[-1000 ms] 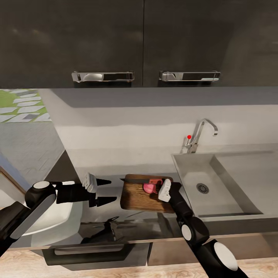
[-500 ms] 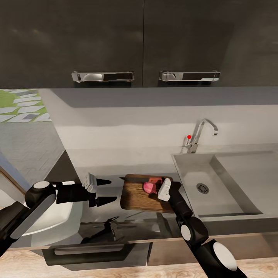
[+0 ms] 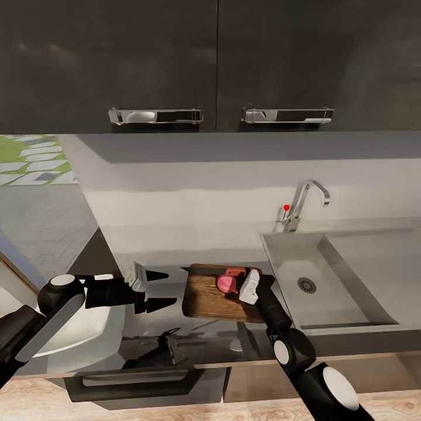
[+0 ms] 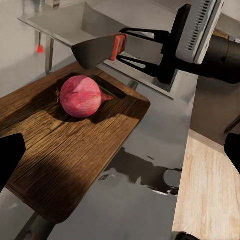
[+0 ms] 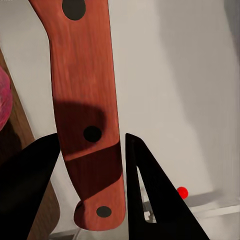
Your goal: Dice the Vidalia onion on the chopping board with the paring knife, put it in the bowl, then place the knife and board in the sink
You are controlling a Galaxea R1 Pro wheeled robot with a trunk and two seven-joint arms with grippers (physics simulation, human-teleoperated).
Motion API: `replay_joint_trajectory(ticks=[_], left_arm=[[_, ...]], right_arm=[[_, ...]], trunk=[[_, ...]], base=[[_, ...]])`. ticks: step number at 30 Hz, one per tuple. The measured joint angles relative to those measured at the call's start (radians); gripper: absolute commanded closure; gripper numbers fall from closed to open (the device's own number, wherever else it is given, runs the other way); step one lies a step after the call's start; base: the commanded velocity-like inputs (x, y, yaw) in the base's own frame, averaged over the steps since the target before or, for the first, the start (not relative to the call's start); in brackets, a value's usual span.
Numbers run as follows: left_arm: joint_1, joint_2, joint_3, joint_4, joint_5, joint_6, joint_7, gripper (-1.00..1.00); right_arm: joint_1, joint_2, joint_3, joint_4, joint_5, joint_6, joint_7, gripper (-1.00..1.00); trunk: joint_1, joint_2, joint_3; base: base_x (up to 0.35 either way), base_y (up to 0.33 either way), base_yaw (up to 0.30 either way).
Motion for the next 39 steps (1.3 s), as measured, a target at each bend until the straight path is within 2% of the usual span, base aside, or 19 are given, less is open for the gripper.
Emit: replay_joint_trajectory(ticks=[5,12,17,39], left_arm=[[0.000,0.000,0.000,0.000,0.000,0.000,0.000,-1.00],[0.000,0.001,0.000,0.000,0.000,0.001,0.000,-1.00],[0.000,0.002,0.000,0.000,0.000,0.001,0.000,-1.00],[0.000,0.003,0.000,0.000,0.000,0.001,0.000,-1.00]], right_arm=[[0.000,0.000,-0.010,0.000,0.000,-0.002,0.000,1.00],[0.000,-0.001,-0.069,0.000,0.000,-0.006,0.001,1.00],[0.000,-0.003,-0.097,0.001,0.001,-0.007,0.001,1.00],[0.000,-0.007,-0.103,0.009,0.017,-0.007,0.001,1.00]], trunk=[[0.000,0.000,0.000],[0.000,0.000,0.000],[0.000,0.000,0.000],[0.000,0.000,0.000]], base=[[0.000,0.000,0.000],[0.000,0.000,0.000],[0.000,0.000,0.000],[0.000,0.000,0.000]])
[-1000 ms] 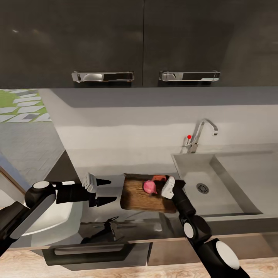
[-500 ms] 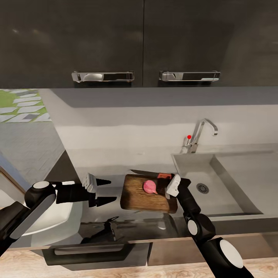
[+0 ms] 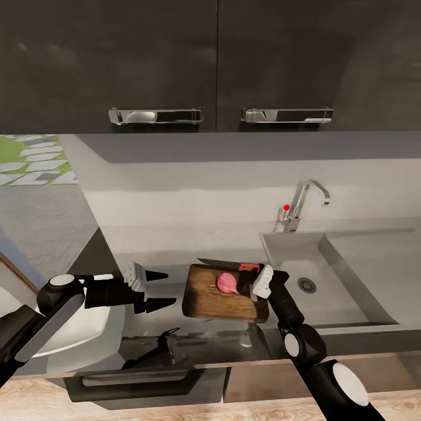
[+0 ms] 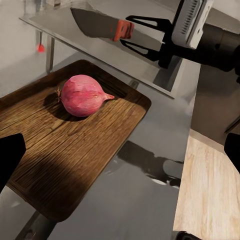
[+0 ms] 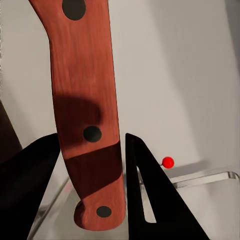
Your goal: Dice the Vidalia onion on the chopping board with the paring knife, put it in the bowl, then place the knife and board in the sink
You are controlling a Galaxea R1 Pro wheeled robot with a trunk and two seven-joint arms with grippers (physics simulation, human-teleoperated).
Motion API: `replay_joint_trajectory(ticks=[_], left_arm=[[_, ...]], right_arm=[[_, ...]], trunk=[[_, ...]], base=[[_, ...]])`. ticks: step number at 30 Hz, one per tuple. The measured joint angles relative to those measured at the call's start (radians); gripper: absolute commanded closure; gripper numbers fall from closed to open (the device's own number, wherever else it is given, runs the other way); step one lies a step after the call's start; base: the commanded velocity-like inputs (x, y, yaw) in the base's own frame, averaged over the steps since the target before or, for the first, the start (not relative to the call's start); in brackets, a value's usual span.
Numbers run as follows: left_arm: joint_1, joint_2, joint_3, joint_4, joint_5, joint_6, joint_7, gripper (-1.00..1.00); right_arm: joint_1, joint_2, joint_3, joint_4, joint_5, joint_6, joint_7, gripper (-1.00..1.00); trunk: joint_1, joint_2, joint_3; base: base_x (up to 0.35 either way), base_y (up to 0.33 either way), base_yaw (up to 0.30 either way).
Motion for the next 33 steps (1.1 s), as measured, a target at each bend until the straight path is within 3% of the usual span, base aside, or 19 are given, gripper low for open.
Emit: replay_joint_trajectory(ticks=[7,13,33], left_arm=[[0.000,0.000,0.000,0.000,0.000,0.000,0.000,-1.00],[0.000,0.000,0.001,0.000,0.000,0.000,0.000,-1.00],[0.000,0.000,0.001,0.001,0.000,0.000,0.000,-1.00]], right_arm=[[0.000,-0.007,0.000,0.028,0.050,-0.001,-0.007,1.00],[0.000,-0.034,-0.001,0.048,0.084,-0.001,-0.017,1.00],[0.000,-0.067,-0.002,0.083,0.090,-0.001,-0.053,1.00]], trunk=[[0.000,0.000,0.000],[0.000,0.000,0.000],[0.000,0.000,0.000]], base=[[0.000,0.000,0.000],[0.000,0.000,0.000],[0.000,0.000,0.000]])
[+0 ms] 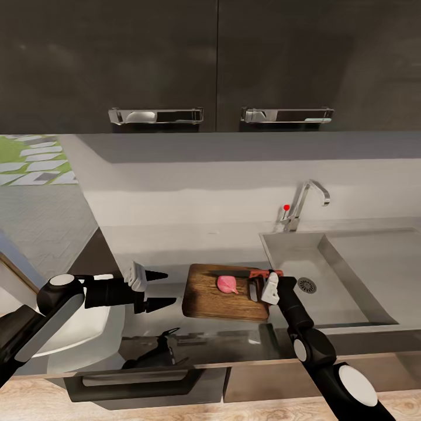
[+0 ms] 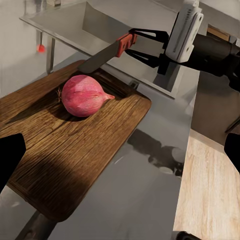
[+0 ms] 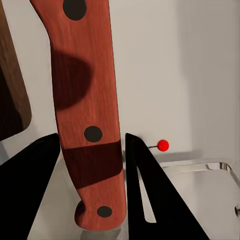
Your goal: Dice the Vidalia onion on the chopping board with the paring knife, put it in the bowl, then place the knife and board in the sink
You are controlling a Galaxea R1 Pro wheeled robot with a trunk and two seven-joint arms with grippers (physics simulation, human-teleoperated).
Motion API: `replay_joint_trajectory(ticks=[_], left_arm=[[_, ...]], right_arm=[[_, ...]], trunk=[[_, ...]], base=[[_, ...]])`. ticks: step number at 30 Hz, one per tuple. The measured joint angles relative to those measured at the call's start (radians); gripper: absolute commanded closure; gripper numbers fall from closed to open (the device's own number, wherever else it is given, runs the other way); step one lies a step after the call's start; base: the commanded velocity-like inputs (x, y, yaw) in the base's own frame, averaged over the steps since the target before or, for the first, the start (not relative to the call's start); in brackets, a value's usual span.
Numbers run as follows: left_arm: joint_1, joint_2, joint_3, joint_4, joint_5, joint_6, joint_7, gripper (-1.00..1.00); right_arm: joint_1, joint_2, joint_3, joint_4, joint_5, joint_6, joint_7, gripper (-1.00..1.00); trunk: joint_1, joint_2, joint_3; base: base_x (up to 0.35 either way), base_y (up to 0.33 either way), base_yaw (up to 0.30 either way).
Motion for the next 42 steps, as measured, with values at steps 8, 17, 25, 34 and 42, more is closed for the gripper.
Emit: replay_joint_trajectory(ticks=[8,17,25,34,42], left_arm=[[0.000,0.000,0.000,0.000,0.000,0.000,0.000,-1.00],[0.000,0.000,-0.001,0.000,0.000,0.000,0.000,-1.00],[0.000,-0.001,0.000,0.000,0.000,0.000,0.000,-1.00],[0.000,0.000,0.000,0.000,0.000,0.000,0.000,-1.00],[0.000,0.000,-0.001,0.001,0.000,0.000,0.000,-1.00]], right_arm=[[0.000,-0.001,0.000,0.000,0.000,0.000,-0.002,1.00],[0.000,-0.001,-0.001,0.000,0.000,0.000,-0.002,1.00],[0.000,-0.001,-0.002,0.000,0.000,0.001,-0.002,1.00],[0.000,-0.001,-0.002,0.000,0.000,0.001,-0.002,1.00],[0.000,-0.001,-0.002,0.000,0.000,0.000,-0.002,1.00]], trunk=[[0.000,0.000,0.000],[0.000,0.000,0.000],[0.000,0.000,0.000],[0.000,0.000,0.000],[0.000,0.000,0.000]], base=[[0.000,0.000,0.000],[0.000,0.000,0.000],[0.000,0.000,0.000],[0.000,0.000,0.000],[0.000,0.000,0.000]])
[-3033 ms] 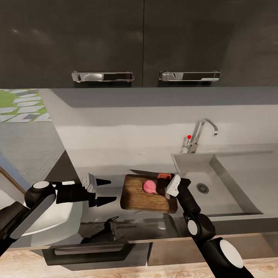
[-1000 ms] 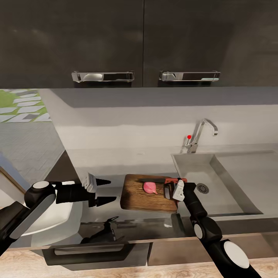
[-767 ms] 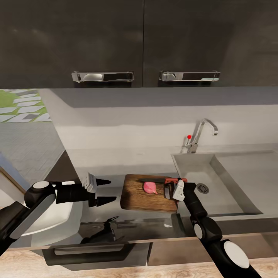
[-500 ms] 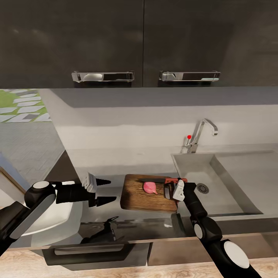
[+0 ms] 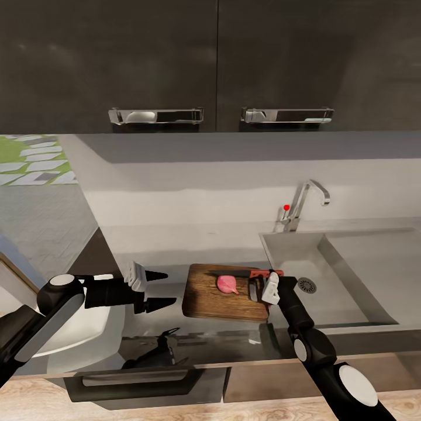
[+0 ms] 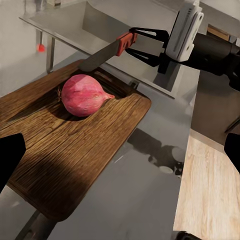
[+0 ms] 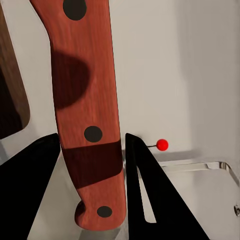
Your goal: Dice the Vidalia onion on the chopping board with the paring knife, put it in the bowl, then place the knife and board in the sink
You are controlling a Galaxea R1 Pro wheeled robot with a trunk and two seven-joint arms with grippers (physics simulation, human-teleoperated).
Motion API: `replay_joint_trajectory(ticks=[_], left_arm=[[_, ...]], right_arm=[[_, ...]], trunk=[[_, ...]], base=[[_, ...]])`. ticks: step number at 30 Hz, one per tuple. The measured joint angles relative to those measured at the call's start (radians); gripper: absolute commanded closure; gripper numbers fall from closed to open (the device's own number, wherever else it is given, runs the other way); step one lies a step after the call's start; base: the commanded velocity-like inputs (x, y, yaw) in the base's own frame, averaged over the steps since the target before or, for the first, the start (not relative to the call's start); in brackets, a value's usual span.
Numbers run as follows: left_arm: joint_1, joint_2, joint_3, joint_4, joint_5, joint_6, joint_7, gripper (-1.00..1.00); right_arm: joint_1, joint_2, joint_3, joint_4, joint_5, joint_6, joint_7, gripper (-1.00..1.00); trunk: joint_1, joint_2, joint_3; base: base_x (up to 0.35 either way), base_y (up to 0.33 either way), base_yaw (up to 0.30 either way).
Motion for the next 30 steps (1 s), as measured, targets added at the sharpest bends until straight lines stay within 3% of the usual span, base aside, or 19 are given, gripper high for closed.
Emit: replay_joint_trajectory(ticks=[16,22,30], left_arm=[[0.000,0.000,0.001,0.000,0.000,0.000,0.000,-1.00],[0.000,0.000,0.001,0.000,0.000,0.000,0.000,-1.00],[0.000,0.000,0.001,0.000,0.000,0.000,0.000,-1.00]], right_arm=[[0.000,0.000,0.000,0.000,0.000,0.000,0.000,1.00],[0.000,0.000,-0.001,0.000,0.000,0.000,0.000,1.00],[0.000,0.000,-0.001,0.000,0.000,0.000,0.000,1.00]], trunk=[[0.000,0.000,0.000],[0.023,-0.042,-0.019],[0.031,-0.056,-0.025]], base=[[0.000,0.000,0.000],[0.000,0.000,0.000],[0.000,0.000,0.000]])
